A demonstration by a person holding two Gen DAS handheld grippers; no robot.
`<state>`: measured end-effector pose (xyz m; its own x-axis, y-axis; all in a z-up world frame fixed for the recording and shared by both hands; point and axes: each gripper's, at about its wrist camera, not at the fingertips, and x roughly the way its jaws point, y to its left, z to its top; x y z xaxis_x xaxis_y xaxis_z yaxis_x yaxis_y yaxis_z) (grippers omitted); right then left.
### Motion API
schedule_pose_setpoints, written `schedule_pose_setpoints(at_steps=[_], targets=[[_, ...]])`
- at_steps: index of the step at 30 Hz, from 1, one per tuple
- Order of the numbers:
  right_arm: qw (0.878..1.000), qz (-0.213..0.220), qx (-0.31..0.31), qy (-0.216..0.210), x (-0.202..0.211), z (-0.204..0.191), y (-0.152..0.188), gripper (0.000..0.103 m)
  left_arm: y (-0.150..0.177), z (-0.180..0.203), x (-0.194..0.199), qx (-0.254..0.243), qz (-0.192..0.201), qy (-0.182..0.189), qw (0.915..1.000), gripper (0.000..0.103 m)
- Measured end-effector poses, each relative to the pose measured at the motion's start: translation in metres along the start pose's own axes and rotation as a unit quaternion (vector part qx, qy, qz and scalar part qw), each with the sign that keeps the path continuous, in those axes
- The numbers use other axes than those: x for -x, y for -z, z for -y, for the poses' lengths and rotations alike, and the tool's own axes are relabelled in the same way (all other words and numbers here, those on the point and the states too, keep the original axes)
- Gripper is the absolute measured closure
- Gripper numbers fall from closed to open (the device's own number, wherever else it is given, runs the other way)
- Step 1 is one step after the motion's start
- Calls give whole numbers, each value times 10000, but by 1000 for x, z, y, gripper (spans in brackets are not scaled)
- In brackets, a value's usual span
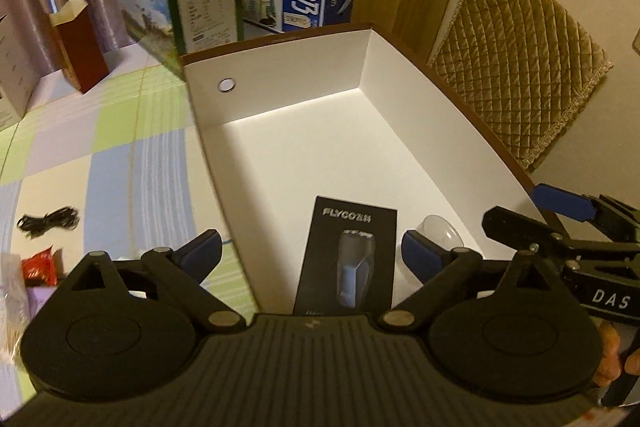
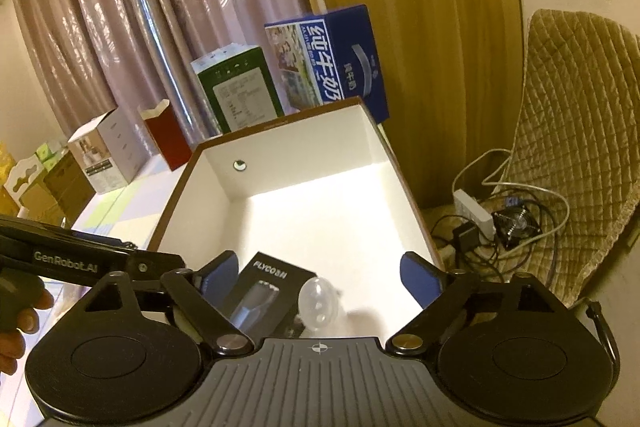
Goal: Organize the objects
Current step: 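Drop the FLYCO box into cardboard box with left tool while right tool releases cup, then withdraw both tools from the cardboard box back over the table items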
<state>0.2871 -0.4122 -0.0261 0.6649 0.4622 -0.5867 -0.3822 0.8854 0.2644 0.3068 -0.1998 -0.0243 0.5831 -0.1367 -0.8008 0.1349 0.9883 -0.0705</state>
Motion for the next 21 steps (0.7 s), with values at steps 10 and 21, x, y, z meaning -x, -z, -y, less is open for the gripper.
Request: schedule_pose_setpoints(at_steps=[10, 21], targets=[[9999, -97, 12, -45, 16, -10, 10, 9, 24, -11, 34, 239, 91, -46, 9997, 8], [9998, -153, 87, -117, 26, -30, 17, 9, 57, -28, 65, 594, 153, -173, 9980, 8]])
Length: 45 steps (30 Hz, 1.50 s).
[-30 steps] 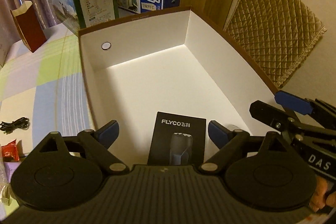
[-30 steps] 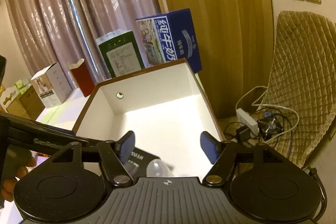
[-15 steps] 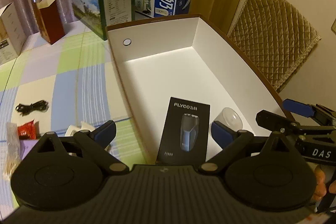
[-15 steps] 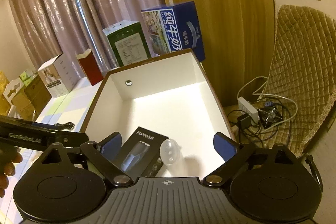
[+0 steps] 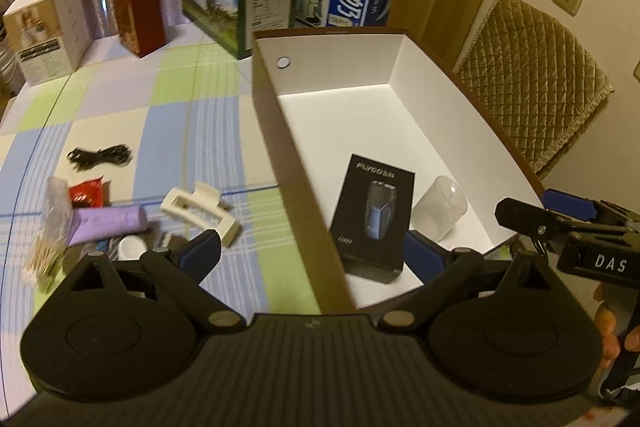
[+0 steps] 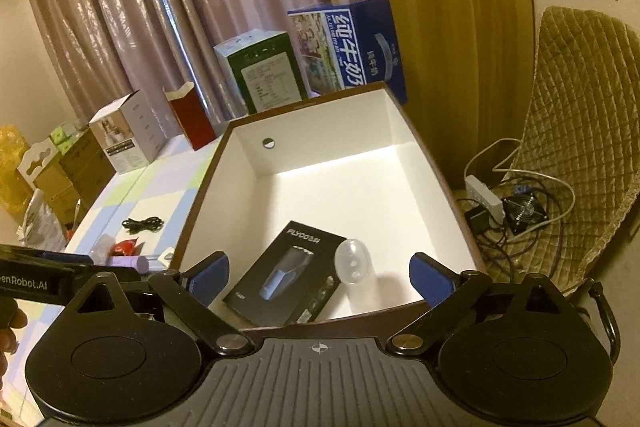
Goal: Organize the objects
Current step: 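Withdraw both tools from the cardboard box back over the table items, then grasp the white bottle with right tool while left tool grasps blue cotton-swab box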
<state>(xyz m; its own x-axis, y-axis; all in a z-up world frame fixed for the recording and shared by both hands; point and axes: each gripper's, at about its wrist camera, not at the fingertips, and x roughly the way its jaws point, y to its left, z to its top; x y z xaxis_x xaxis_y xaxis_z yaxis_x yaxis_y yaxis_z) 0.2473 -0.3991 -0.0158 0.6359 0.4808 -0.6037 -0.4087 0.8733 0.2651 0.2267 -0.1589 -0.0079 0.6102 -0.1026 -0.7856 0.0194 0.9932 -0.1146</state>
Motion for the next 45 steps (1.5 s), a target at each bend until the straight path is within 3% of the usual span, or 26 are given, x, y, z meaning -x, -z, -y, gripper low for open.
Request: schedule_pose_setpoints(at_steps=[18, 36, 45], targets=[[9996, -3, -224, 185, 16, -75, 30, 9, 37, -75, 41, 98, -13, 22, 9999, 8], [9985, -131, 359, -396, -33, -204, 52, 10, 70, -202, 68, 447, -91, -429, 9980, 8], [9976, -191, 562, -369, -81, -239, 60, 31, 74, -250, 66, 632, -115, -551, 9964, 8]])
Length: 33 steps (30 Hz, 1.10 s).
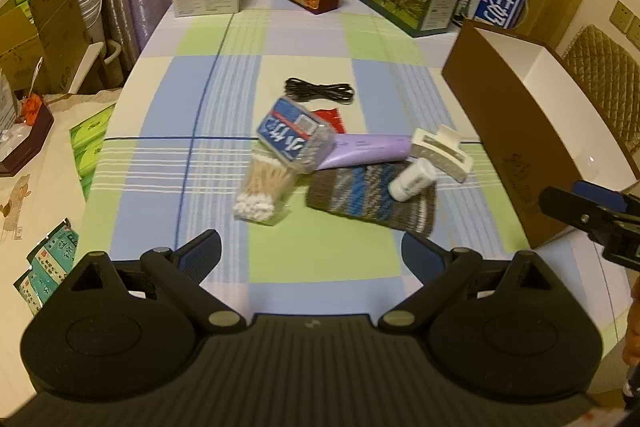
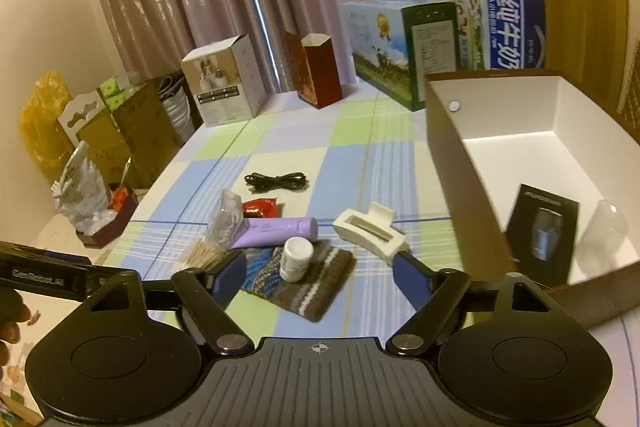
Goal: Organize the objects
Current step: 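Grasp the white bottle with right tool while left tool grasps blue cotton-swab box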
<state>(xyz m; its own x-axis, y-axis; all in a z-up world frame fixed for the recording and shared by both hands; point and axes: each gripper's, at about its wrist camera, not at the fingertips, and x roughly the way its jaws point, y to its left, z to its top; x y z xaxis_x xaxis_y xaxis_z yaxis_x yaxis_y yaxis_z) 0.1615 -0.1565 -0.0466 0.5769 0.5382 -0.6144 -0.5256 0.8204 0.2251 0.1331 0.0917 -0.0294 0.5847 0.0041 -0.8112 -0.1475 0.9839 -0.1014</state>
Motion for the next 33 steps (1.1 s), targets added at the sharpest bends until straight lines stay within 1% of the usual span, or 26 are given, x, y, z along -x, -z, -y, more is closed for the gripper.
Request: schedule_pose_setpoints(at_steps=[4, 9, 17, 26, 28, 29, 30, 33], targets=[[10000, -73, 32, 33, -24, -6, 2, 42, -4, -15, -6, 36, -27, -24, 10000, 9], [9999, -141, 79, 4, -52, -13, 3, 50, -9, -30, -15, 93, -70, -45, 9999, 9], [9994, -317, 65, 79, -90, -15, 5, 54, -18, -43, -34, 151, -182, -76, 9997, 9], [9989, -466, -79, 51, -115, -11, 5, 60, -30, -43, -56, 128, -258, 0, 9996, 9], [9986, -504, -151, 5, -119, -9, 5, 66, -33, -42, -61, 127, -276, 30, 9995, 9], [9985, -522, -179, -19, -121, -9, 5, 71, -35, -42, -64, 134, -278, 54, 9995, 9], [9985, -518, -186, -76, -122, -8, 5, 78, -37, -41, -67, 149, -282, 83, 9995, 9], [9993, -358, -108, -60, -117, -9, 0, 79, -43, -40, -76, 223, -297, 183, 9991, 9]])
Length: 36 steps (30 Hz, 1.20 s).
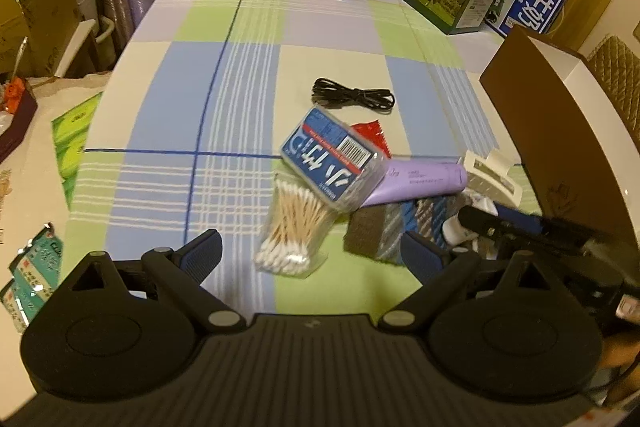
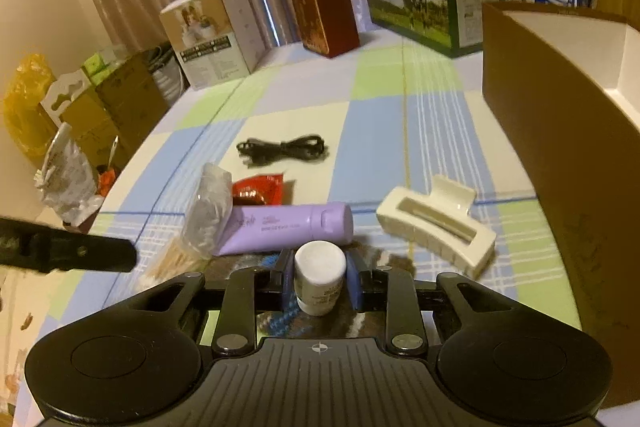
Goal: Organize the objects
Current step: 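Grasp the white bottle with right tool while left tool grasps blue cotton-swab box, then carry the cotton-swab box with left tool while right tool carries bottle to box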
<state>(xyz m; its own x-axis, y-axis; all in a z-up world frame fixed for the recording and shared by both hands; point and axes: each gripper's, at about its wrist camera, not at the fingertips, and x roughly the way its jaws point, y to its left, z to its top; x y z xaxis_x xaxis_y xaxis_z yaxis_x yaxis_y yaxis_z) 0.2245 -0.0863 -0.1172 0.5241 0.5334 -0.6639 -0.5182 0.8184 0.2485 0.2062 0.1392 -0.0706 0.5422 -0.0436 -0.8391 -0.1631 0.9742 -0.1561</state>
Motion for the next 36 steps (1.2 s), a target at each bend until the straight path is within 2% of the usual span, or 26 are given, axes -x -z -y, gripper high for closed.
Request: schedule_pose_setpoints(at_steps=[9, 18, 23, 30, 36], targets=[[9978, 563, -77, 332, 25, 18, -28, 79, -27, 1, -26, 458, -4, 499, 9977, 13], [9946, 722, -337, 666, 33, 45, -38, 79, -50, -12, -72, 1252, -363, 776, 9884, 23], [9943, 681, -391, 723, 32, 51, -39, 79, -55, -17, -94, 1508, -567, 745, 9841, 32], [9951, 610, -419, 660, 34, 51, -36, 79, -59, -16, -102, 1411, -618, 679, 9857, 30], [9960, 607, -413, 513, 42, 45, -33, 79, -54, -13, -89, 1138, -518, 632, 9901, 42]])
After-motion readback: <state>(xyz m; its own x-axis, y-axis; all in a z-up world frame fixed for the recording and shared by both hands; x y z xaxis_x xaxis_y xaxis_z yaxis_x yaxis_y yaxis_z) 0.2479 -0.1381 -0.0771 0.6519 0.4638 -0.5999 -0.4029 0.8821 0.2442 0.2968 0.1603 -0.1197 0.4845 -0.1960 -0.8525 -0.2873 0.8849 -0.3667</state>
